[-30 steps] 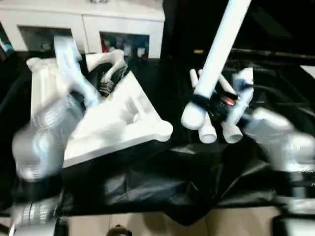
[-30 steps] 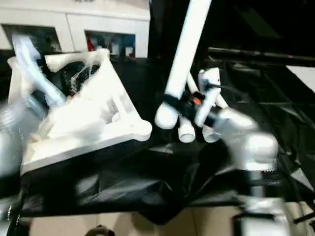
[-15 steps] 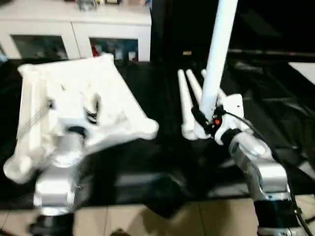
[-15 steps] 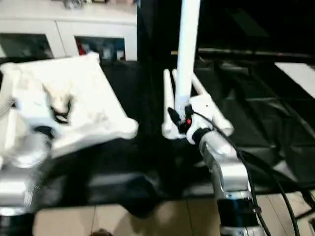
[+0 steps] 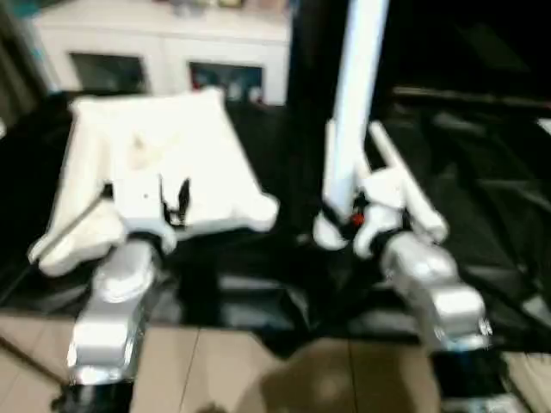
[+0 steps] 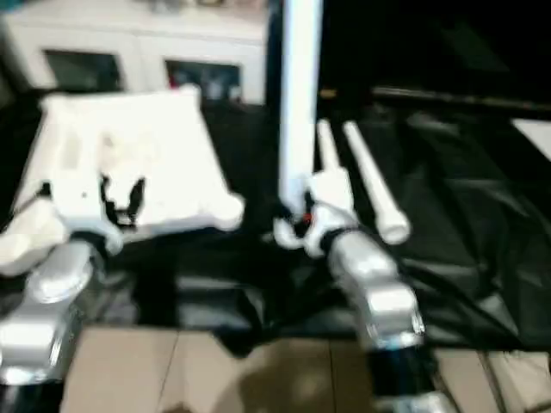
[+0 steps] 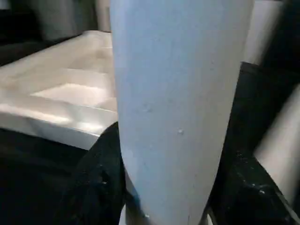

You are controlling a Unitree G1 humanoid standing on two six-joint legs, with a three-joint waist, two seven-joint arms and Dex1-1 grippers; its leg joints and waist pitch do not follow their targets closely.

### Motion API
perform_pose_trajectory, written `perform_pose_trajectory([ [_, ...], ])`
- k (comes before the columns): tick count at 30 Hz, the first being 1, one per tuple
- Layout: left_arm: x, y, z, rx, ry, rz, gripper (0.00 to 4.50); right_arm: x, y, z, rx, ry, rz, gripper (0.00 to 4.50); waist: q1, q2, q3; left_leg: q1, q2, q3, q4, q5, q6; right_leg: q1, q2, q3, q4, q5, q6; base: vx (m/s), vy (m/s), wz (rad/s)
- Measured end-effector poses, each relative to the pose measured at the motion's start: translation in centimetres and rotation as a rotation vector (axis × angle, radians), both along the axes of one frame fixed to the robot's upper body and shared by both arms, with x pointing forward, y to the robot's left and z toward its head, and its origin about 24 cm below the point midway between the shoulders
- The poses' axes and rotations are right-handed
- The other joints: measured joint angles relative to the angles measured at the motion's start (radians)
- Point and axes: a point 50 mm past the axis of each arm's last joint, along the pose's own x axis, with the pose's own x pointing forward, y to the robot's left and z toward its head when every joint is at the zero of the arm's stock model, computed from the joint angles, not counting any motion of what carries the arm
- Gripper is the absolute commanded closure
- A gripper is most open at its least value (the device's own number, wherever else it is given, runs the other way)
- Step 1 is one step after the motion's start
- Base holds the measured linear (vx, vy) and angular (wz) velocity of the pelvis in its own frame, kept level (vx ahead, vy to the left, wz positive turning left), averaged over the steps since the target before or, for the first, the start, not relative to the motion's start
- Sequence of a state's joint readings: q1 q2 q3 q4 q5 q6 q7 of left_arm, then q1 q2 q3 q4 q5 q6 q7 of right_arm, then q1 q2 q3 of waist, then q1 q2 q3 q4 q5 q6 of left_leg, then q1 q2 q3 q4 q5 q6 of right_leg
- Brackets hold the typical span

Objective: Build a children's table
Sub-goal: Pick table leg

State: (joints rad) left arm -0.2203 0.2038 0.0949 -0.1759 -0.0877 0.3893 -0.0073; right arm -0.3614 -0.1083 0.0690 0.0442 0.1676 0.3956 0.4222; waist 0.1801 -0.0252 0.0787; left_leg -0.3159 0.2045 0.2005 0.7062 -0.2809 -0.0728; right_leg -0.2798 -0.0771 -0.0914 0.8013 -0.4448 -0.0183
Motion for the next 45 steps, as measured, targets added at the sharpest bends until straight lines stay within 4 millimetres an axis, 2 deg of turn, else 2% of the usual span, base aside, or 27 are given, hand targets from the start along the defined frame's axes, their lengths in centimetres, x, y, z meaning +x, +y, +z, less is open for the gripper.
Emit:
perform_pose_trajectory([
  [1, -0.2, 0.6, -0.7, 0.0, 0.025, 0.021, 1.55, -0.1, 0.4, 0.0, 0.0, -0.009, 0.019, 2.6, 0.02, 0.01, 0.006, 0.012, -0.005, 0.0, 0.007, -0.03, 0.0, 0.01, -0.002, 0.008, -0.007, -0.002, -0.001, 0.124, -0.081, -0.05],
  [2, -0.2, 0.6, -0.9, -0.002, 0.036, 0.025, 1.55, -0.1, 0.1, 0.0, -0.006, -0.011, 0.014, 2.6, 0.033, 0.024, 0.003, -0.002, -0.018, -0.037, 0.029, -0.042, 0.026, 0.028, 0.005, 0.006, -0.026, -0.001, -0.001, 0.176, -0.074, 0.04],
  [3, -0.1, 0.3, -0.9, -0.003, 0.034, 0.01, 1.55, -0.1, -0.3, -0.2, -0.014, -0.004, 0.001, 2.6, 0.05, 0.028, 0.001, -0.003, -0.033, -0.057, 0.028, -0.042, 0.032, 0.043, 0.01, 0.009, -0.05, 0.006, 0.002, 0.139, -0.004, 0.01],
  [5, 0.2, 0.1, -0.4, -0.001, 0.014, -0.001, 1.55, 0.1, -0.9, -0.2, -0.015, -0.009, -0.019, 2.6, 0.059, 0.051, -0.019, -0.003, -0.028, -0.074, -0.029, -0.006, 0.019, 0.063, 0.041, 0.007, -0.102, 0.024, 0.005, 0.155, 0.032, 0.23],
  [6, 0.3, 0.4, 0.0, 0.007, 0.0, 0.005, 1.55, 0.2, -0.9, -0.1, -0.008, -0.012, -0.025, 2.6, 0.051, 0.041, -0.029, 0.002, -0.031, -0.084, -0.048, 0.002, 0.013, 0.059, 0.043, 0.005, -0.123, 0.032, 0.005, 0.178, 0.038, 0.22],
  [7, 0.3, 0.9, 0.1, 0.011, -0.003, 0.022, 1.55, 0.3, -0.2, 0.2, 0.002, -0.02, -0.004, 2.6, 0.042, 0.03, -0.033, 0.003, -0.04, -0.089, -0.057, -0.002, 0.018, 0.043, 0.038, 0.005, -0.113, 0.034, 0.004, 0.237, 0.003, 0.0],
  [8, 0.2, 1.4, 0.1, 0.014, 0.001, 0.04, 1.55, 0.4, 0.5, 0.6, 0.008, -0.035, 0.023, 2.6, 0.034, 0.025, -0.034, 0.003, -0.046, -0.104, -0.058, -0.01, 0.021, -0.002, 0.03, 0.006, -0.052, 0.037, 0.021, 0.137, -0.016, -0.07],
  [9, 0.2, 1.7, 0.0, 0.017, 0.006, 0.05, 1.55, 0.4, 1.0, 0.9, 0.013, -0.048, 0.044, 2.6, 0.013, 0.023, -0.036, 0.01, -0.05, -0.124, -0.061, -0.021, 0.021, -0.067, 0.025, 0.004, 0.009, 0.051, 0.051, 0.214, -0.054, -0.23],
  [11, 0.2, 1.5, 0.0, 0.015, 0.003, 0.042, 1.55, 0.4, 0.7, 0.8, 0.007, -0.048, 0.043, 2.6, -0.029, -0.001, -0.047, 0.021, -0.059, -0.124, -0.067, -0.037, 0.02, -0.17, 0.005, 0.023, 0.002, 0.086, 0.078, 0.149, -0.06, -0.29],
  [12, 0.3, 1.3, 0.0, 0.011, 0.001, 0.034, 1.55, 0.4, 0.3, 0.8, -0.004, -0.05, 0.037, 2.6, -0.054, -0.024, -0.05, 0.03, -0.075, -0.114, -0.066, -0.045, 0.025, -0.201, -0.013, 0.035, -0.057, 0.127, 0.055, 0.051, -0.042, -0.12],
  [13, 0.4, 0.9, 0.0, 0.008, -0.001, 0.02, 1.55, 0.5, -0.4, 0.8, -0.016, -0.057, 0.023, 2.6, -0.078, -0.061, -0.046, 0.044, -0.103, -0.096, -0.055, -0.068, 0.021, -0.2, -0.037, 0.065, -0.099, 0.248, 0.024, 0.0, 0.0, 0.0],
  [14, 0.5, -0.1, -0.4, -0.006, 0.015, -0.013, 1.55, 0.3, -1.2, 0.3, -0.021, -0.04, -0.002, 2.6, -0.084, -0.052, -0.043, 0.045, -0.099, -0.105, -0.017, -0.085, 0.068, -0.18, -0.025, 0.079, -0.093, 0.22, 0.017, 0.086, -0.056, 0.06],
  [15, 0.4, -1.0, -0.7, -0.015, 0.023, -0.048, 1.55, 0.3, -2.4, -0.5, -0.032, -0.011, -0.042, 2.6, -0.084, -0.045, -0.041, 0.032, -0.106, -0.113, 0.031, -0.084, 0.094, -0.148, -0.011, 0.075, -0.11, 0.214, 0.013, 0.107, -0.037, 0.04],
  [16, 0.5, -1.0, -0.6, -0.01, 0.021, -0.051, 1.55, 0.4, -2.8, -0.6, -0.035, -0.005, -0.055, 2.6, -0.087, -0.04, -0.041, 0.011, -0.112, -0.115, 0.065, -0.078, 0.085, -0.128, -0.003, 0.072, -0.124, 0.215, 0.007, 0.159, -0.037, -0.11],
  [17, 0.5, -0.9, -0.5, -0.006, 0.018, -0.046, 1.55, 0.4, -2.8, -0.5, -0.038, -0.009, -0.058, 2.6, -0.089, -0.032, -0.04, -0.012, -0.119, -0.115, 0.071, -0.066, 0.063, -0.109, 0.005, 0.064, -0.136, 0.213, 0.0, 0.07, -0.013, -0.06],
  [18, 0.5, -0.8, -0.4, -0.005, 0.013, -0.047, 1.55, 0.4, -2.8, -0.4, -0.037, -0.016, -0.057, 2.6, -0.088, -0.017, -0.04, -0.035, -0.116, -0.116, 0.059, -0.052, 0.04, -0.09, 0.012, 0.045, -0.147, 0.211, -0.002, 0.121, -0.012, -0.07],
  [19, 0.5, -0.8, -0.3, -0.004, 0.007, -0.05, 1.55, 0.3, -2.6, 0.0, -0.033, -0.031, -0.05, 2.6, -0.081, 0.013, -0.041, -0.057, -0.097, -0.117, 0.004, -0.031, 0.013, -0.069, 0.025, 0.015, -0.155, 0.207, -0.003, 0.119, 0.051, -0.07],
  [20, 0.4, -0.6, -0.3, -0.003, 0.006, -0.047, 1.55, 0.3, -2.5, 0.2, -0.032, -0.038, -0.046, 2.6, -0.079, 0.035, -0.04, -0.071, -0.075, -0.116, -0.015, 0.037, 0.046, -0.058, 0.033, -0.009, -0.154, 0.202, 0.0, 0.178, 0.094, -0.19],
  [23, 0.2, 0.5, -0.6, 0.009, 0.018, -0.015, 1.55, 0.0, -0.8, 0.2, -0.014, -0.043, 0.017, 2.6, -0.087, 0.032, -0.041, -0.075, -0.071, -0.113, -0.013, 0.032, 0.056, -0.069, 0.032, -0.002, -0.157, 0.199, -0.004, 0.122, 0.071, -0.05],
  [29, 0.4, 0.2, -0.8, 0.016, 0.022, -0.047, 1.55, 0.1, -1.6, 0.3, -0.013, -0.042, -0.006, 2.6, -0.069, 0.031, -0.043, -0.098, -0.081, -0.087, -0.032, 0.049, 0.064, -0.099, 0.019, 0.021, -0.155, 0.21, 0.019, 0.004, 0.009, 0.01],
  [31, 0.5, -0.1, -0.9, 0.019, 0.027, -0.067, 1.55, 0.0, -2.0, 0.0, -0.022, -0.035, -0.026, 2.6, -0.06, 0.034, -0.042, -0.092, -0.08, -0.072, -0.038, 0.052, 0.073, -0.097, 0.005, 0.024, -0.155, 0.212, 0.021, -0.069, 0.017, 0.0],
  [34, 0.7, -0.3, -0.5, 0.025, 0.012, -0.074, 1.55, -0.1, -2.5, -0.3, -0.028, -0.025, -0.05, 2.6, -0.034, 0.048, -0.034, -0.075, -0.068, -0.073, -0.032, 0.051, 0.06, -0.082, -0.016, 0.019, -0.157, 0.217, 0.03, -0.069, 0.09, -0.07],
  [36, 0.7, -0.2, -0.4, 0.037, 0.008, -0.065, 1.55, -0.1, -2.1, -0.2, -0.002, -0.024, -0.055, 2.6, -0.045, 0.055, -0.033, -0.069, -0.069, -0.054, -0.044, 0.057, 0.07, -0.081, -0.015, 0.025, -0.175, 0.219, 0.018, -0.078, 0.111, 0.05],
  [39, 0.7, 0.0, -0.5, 0.061, 0.008, -0.038, 1.55, 0.1, -1.8, 0.0, 0.004, -0.025, -0.05, 2.6, -0.058, 0.057, -0.033, -0.072, -0.071, -0.047, -0.046, 0.057, 0.07, -0.079, -0.015, 0.033, -0.188, 0.224, 0.003, -0.071, 0.098, 0.08],
  [40, 0.8, 0.1, -0.4, 0.067, 0.007, -0.031, 1.55, 0.1, -1.9, 0.1, -0.002, -0.027, -0.053, 2.6, -0.063, 0.057, -0.033, -0.078, -0.081, -0.061, -0.047, 0.058, 0.07, -0.069, -0.019, 0.026, -0.189, 0.227, 0.005, -0.073, 0.061, 0.19],
  [43, 0.8, 0.0, -0.4, 0.081, 0.003, -0.019, 1.55, 0.2, -2.2, 0.0, -0.021, -0.025, -0.063, 2.6, -0.098, 0.063, -0.03, -0.095, -0.123, -0.145, -0.049, 0.064, 0.059, -0.053, -0.024, -0.006, -0.19, 0.238, 0.006, -0.035, -0.011, 0.34],
  [45, 0.8, 0.1, -0.3, 0.079, 0.003, -0.013, 1.55, 0.1, -1.9, -0.1, -0.024, -0.021, -0.047, 2.6, -0.113, 0.068, -0.026, -0.094, -0.145, -0.209, -0.067, 0.074, 0.042, -0.045, 0.003, 0.002, -0.144, 0.203, -0.046, -0.047, -0.128, 0.77],
])
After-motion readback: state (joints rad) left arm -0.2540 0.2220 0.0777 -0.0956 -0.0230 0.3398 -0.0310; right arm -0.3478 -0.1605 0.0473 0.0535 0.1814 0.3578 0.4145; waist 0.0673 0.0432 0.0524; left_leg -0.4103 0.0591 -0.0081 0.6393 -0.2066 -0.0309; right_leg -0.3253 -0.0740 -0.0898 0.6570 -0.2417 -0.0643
